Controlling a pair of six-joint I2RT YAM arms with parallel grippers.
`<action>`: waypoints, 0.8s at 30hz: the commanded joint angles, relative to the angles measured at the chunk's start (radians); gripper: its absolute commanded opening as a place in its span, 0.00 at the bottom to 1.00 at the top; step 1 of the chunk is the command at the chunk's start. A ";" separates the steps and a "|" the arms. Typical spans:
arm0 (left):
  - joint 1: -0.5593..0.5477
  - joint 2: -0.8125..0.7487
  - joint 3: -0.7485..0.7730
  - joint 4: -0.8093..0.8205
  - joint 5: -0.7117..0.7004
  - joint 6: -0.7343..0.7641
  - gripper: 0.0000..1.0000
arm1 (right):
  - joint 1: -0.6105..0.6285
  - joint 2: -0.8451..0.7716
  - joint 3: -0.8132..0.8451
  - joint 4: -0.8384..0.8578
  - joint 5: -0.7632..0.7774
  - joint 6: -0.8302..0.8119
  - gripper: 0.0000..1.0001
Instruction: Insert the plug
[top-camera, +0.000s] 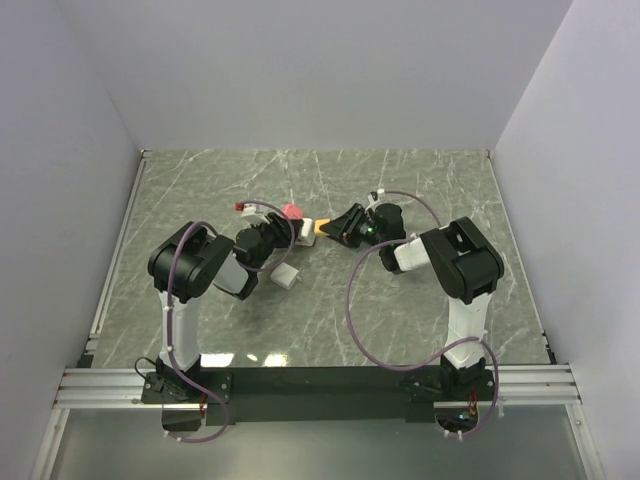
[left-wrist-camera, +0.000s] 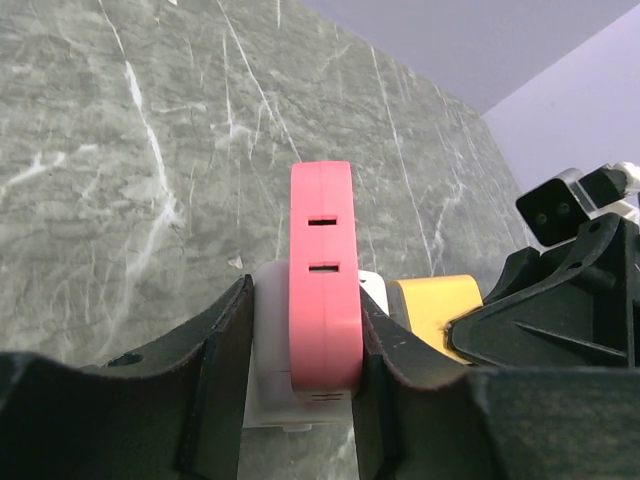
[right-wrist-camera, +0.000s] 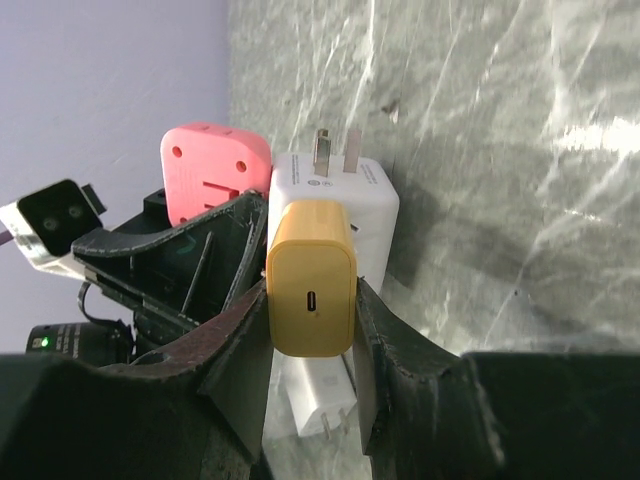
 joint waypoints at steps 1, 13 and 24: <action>-0.099 0.051 0.006 -0.084 0.364 -0.047 0.34 | 0.092 0.043 0.077 -0.061 0.037 -0.084 0.00; -0.099 0.064 0.015 -0.090 0.385 -0.064 0.34 | 0.109 0.077 0.091 -0.144 0.050 -0.121 0.00; -0.097 0.036 -0.013 -0.125 0.384 -0.064 0.34 | 0.149 0.082 0.126 -0.255 0.096 -0.187 0.00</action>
